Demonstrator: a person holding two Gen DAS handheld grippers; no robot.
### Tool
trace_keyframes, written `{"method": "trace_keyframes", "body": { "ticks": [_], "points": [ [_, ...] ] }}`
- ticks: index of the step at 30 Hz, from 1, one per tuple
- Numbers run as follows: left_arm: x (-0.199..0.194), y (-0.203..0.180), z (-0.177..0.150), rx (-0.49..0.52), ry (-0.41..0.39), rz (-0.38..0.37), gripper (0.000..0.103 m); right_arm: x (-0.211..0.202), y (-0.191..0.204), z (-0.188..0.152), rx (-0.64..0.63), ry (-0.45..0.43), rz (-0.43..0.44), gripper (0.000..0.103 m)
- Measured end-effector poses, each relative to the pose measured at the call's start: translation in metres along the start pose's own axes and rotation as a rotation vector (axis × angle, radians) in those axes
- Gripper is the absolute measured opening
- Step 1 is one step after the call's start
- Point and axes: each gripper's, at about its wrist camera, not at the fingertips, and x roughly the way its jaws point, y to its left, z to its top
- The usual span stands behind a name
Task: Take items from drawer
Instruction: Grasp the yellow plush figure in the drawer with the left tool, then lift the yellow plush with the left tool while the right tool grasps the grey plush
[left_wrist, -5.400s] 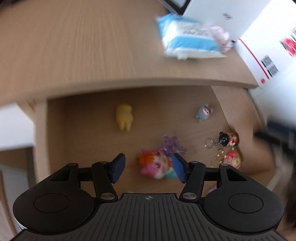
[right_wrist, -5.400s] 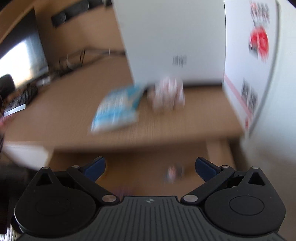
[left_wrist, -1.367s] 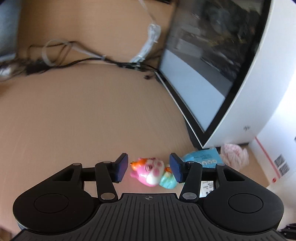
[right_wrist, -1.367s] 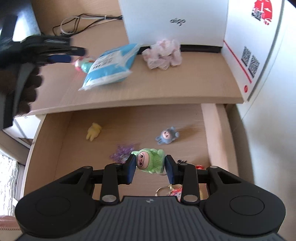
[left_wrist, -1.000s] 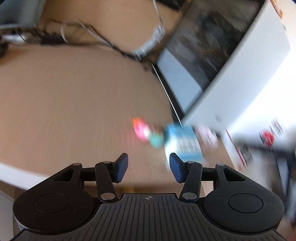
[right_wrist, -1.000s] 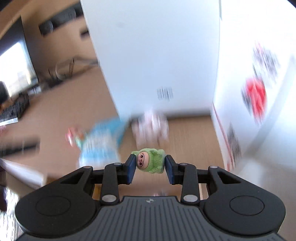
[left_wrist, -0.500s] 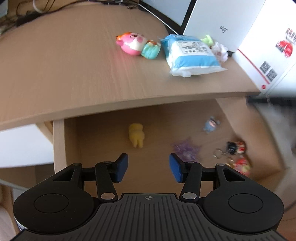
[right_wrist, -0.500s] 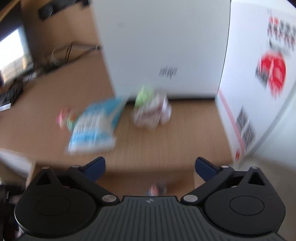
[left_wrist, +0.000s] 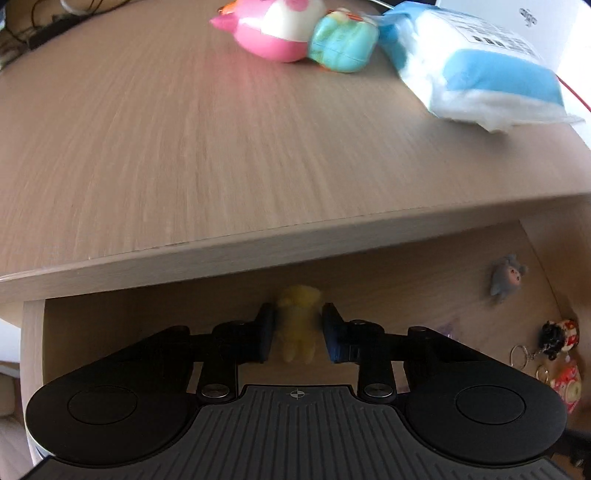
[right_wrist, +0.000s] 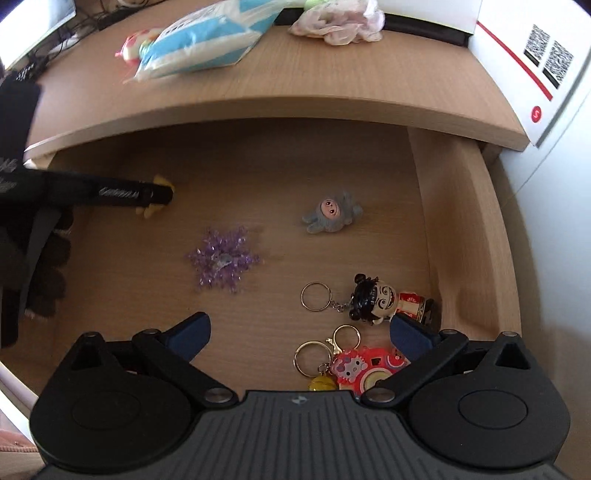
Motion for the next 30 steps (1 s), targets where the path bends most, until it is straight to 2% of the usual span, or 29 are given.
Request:
{"method": "trace_keyframes", "body": {
  "ticks": [5, 8, 14, 18, 23, 28, 30],
  "points": [
    [-0.017, 0.010, -0.010, -0.052, 0.034, -0.030, 0.031, 0.004, 0.003, -0.004, -0.026, 0.038, -0.027, 0.103],
    [-0.035, 0.014, -0.030, -0.095, 0.038, -0.089, 0.031, 0.003, 0.002, -0.008, -0.034, 0.053, -0.040, 0.103],
    [-0.058, 0.022, -0.065, -0.124, 0.047, -0.116, 0.031, 0.004, -0.001, -0.011, -0.019, 0.085, -0.052, 0.103],
    [-0.077, 0.029, -0.066, -0.151, 0.014, -0.125, 0.031, 0.002, -0.008, -0.015, 0.043, 0.107, -0.044, 0.103],
    [-0.095, 0.045, -0.074, -0.184, 0.007, -0.143, 0.031, 0.000, -0.007, -0.021, 0.079, 0.136, -0.088, 0.103],
    [-0.114, 0.058, -0.076, -0.233, -0.032, -0.162, 0.031, 0.003, -0.004, -0.032, 0.099, 0.243, -0.169, 0.103],
    [-0.118, 0.063, -0.067, -0.235, -0.050, -0.174, 0.031, 0.004, 0.001, -0.034, 0.060, 0.256, -0.193, 0.103]
  ]
}}
